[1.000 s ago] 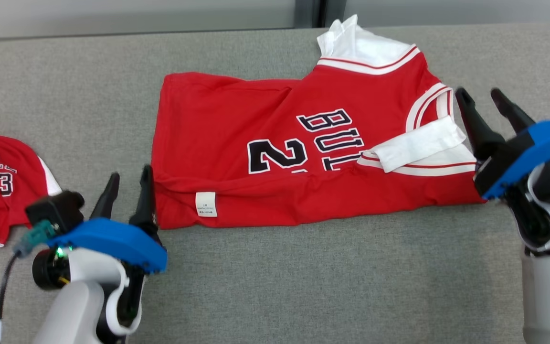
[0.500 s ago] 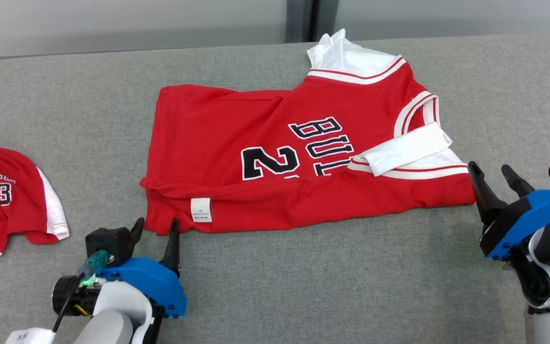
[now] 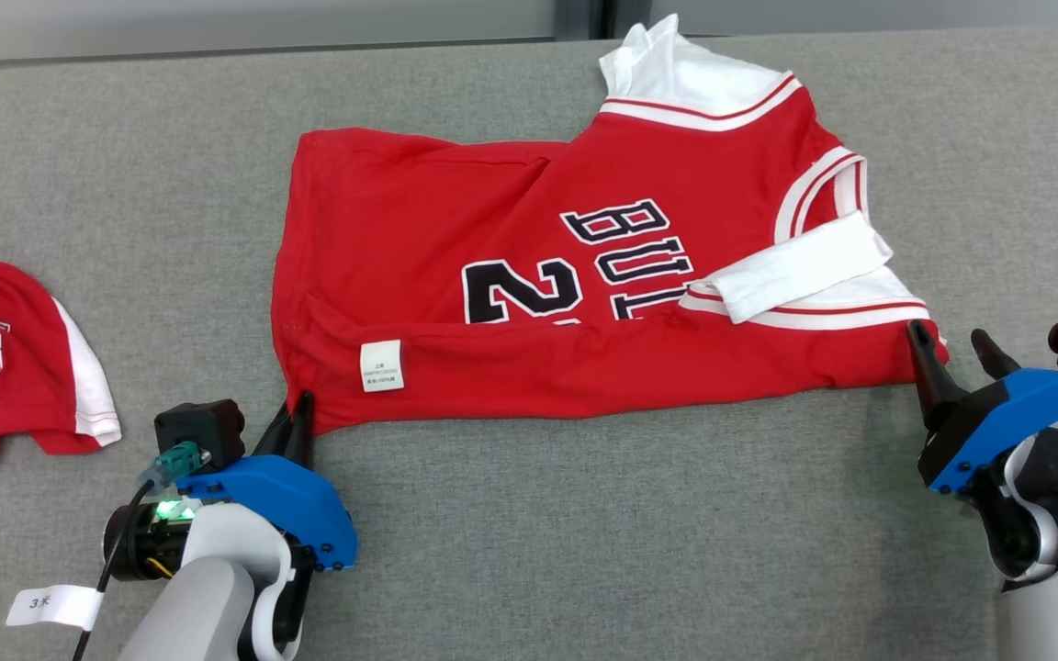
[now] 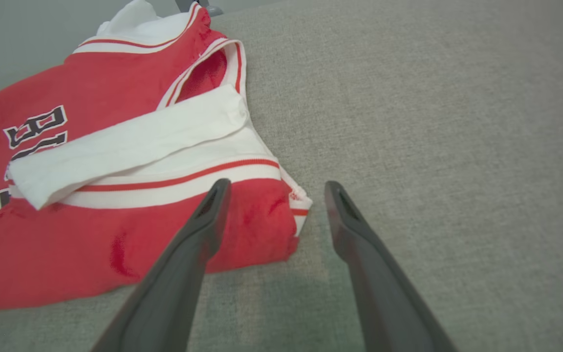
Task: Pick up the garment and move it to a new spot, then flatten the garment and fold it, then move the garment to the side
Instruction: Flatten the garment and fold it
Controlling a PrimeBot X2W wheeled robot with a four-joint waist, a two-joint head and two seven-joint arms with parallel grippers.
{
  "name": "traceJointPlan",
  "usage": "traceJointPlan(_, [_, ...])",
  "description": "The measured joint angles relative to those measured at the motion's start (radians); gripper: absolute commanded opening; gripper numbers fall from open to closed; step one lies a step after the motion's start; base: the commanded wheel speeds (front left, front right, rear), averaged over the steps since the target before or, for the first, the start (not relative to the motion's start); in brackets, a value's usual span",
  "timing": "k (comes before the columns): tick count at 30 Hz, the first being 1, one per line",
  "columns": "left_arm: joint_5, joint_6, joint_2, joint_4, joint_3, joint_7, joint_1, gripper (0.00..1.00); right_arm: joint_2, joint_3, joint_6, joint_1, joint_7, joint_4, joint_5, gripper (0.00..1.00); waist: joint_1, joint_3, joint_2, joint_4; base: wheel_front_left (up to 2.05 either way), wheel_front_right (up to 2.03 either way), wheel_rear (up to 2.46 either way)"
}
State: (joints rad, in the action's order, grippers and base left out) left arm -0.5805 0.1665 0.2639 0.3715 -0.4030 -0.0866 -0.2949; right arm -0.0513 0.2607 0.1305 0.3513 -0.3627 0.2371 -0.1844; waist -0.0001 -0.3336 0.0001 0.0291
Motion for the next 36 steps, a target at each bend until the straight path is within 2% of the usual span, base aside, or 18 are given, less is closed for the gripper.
traceJointPlan(9, [-0.008, -0.017, -0.014, 0.013, -0.005, 0.024, -0.017, 0.00, -0.001, -0.007, 0.000, 0.058, 0.056, 0.184, 0.057, 1.00, 0.0000, -0.017, 0.0000, -0.018, 0.00, 0.00, 0.00])
traceJointPlan(10, [-0.009, -0.018, -0.016, 0.016, -0.005, 0.027, -0.017, 0.00, -0.002, -0.014, 0.000, 0.063, 0.058, 0.199, 0.058, 0.73, 0.0000, -0.016, 0.0000, -0.019, 0.00, 0.00, 0.00])
traceJointPlan(11, [-0.009, -0.018, -0.016, 0.018, -0.006, 0.028, -0.018, 0.00, -0.005, -0.020, -0.001, 0.069, 0.066, 0.212, 0.045, 0.28, 0.0000, -0.014, 0.0000, -0.020, 0.00, 0.00, 0.00])
traceJointPlan(12, [-0.010, -0.018, -0.017, 0.021, -0.006, 0.030, -0.018, 0.00, -0.006, -0.024, -0.001, 0.073, 0.070, 0.222, 0.041, 0.00, 0.0000, -0.011, 0.0000, -0.021, 0.00, 0.00, 0.00])
traceJointPlan(16, [-0.014, -0.017, -0.020, 0.021, -0.005, 0.055, -0.008, 0.00, 0.005, -0.009, 0.000, 0.060, 0.099, 0.214, 0.042, 0.00, 0.0002, 0.012, 0.0000, -0.023, 0.00, 0.00, 0.00])
traceJointPlan(23, [-0.021, -0.003, 0.006, -0.043, 0.004, 0.079, 0.078, 0.00, 0.005, 0.038, 0.001, -0.074, 0.127, 0.061, 0.006, 0.00, 0.0002, 0.070, 0.0000, -0.004, 0.00, 0.00, 0.00])
traceJointPlan(29, [-0.037, 0.062, 0.021, -0.164, 0.008, 0.033, 0.200, 0.00, 0.005, 0.048, 0.001, -0.230, 0.098, -0.051, -0.069, 0.00, 0.0001, 0.113, 0.0000, 0.017, 0.00, 0.00, 0.00])
traceJointPlan(35, [-0.053, 0.125, 0.041, -0.291, 0.000, -0.035, 0.334, 0.00, 0.005, 0.031, 0.001, -0.313, 0.082, -0.082, -0.112, 0.00, 0.0001, 0.127, 0.0000, 0.025, 0.00, 0.00, 0.00])
traceJointPlan(36, [-0.053, 0.135, 0.043, -0.307, -0.002, -0.042, 0.348, 0.00, 0.005, 0.031, 0.001, -0.317, 0.082, -0.083, -0.113, 0.04, 0.0001, 0.127, 0.0000, 0.024, 0.00, 0.00, 0.00])
